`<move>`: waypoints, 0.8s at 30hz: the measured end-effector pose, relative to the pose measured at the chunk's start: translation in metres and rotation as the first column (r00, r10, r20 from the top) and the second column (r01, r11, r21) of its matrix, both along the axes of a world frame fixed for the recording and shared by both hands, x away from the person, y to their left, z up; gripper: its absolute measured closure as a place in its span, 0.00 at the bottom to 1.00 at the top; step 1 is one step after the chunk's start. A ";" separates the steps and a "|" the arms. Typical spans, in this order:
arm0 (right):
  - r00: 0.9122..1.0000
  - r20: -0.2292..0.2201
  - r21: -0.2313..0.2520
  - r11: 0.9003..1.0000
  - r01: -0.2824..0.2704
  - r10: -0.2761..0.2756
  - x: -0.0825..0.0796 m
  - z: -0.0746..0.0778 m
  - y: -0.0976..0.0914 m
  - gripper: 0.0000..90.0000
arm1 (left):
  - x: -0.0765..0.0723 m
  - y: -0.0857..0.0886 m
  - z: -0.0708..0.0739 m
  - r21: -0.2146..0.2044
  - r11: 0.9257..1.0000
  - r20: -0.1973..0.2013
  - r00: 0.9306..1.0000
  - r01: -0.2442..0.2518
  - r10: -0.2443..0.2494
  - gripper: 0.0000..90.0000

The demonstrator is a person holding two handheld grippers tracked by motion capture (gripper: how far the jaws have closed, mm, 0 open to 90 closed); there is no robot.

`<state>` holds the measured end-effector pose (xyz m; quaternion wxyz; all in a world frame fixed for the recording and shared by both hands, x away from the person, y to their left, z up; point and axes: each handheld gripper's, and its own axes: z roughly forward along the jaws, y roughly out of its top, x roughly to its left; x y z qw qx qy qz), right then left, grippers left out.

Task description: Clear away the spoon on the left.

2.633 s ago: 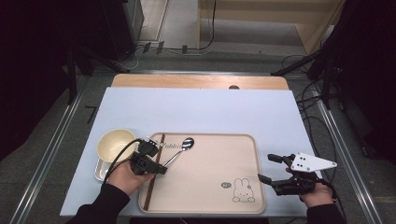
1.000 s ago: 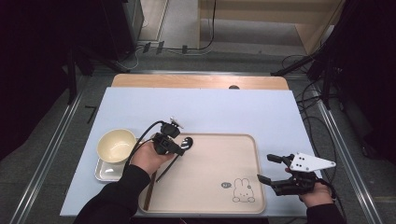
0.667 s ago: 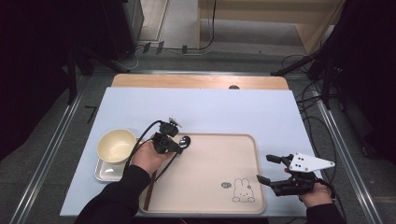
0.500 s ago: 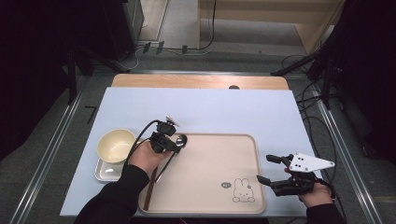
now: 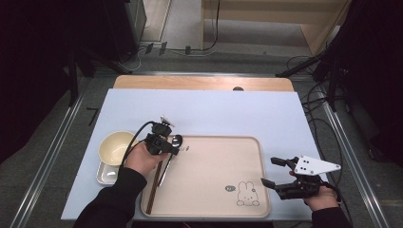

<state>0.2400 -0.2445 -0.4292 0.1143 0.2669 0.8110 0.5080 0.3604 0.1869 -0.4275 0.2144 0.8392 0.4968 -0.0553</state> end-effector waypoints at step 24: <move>1.000 -0.006 -0.002 1.000 0.000 0.000 0.001 0.000 0.000 0.25 | -0.028 0.040 0.053 -0.094 0.996 0.014 1.000 -0.004 0.005 0.43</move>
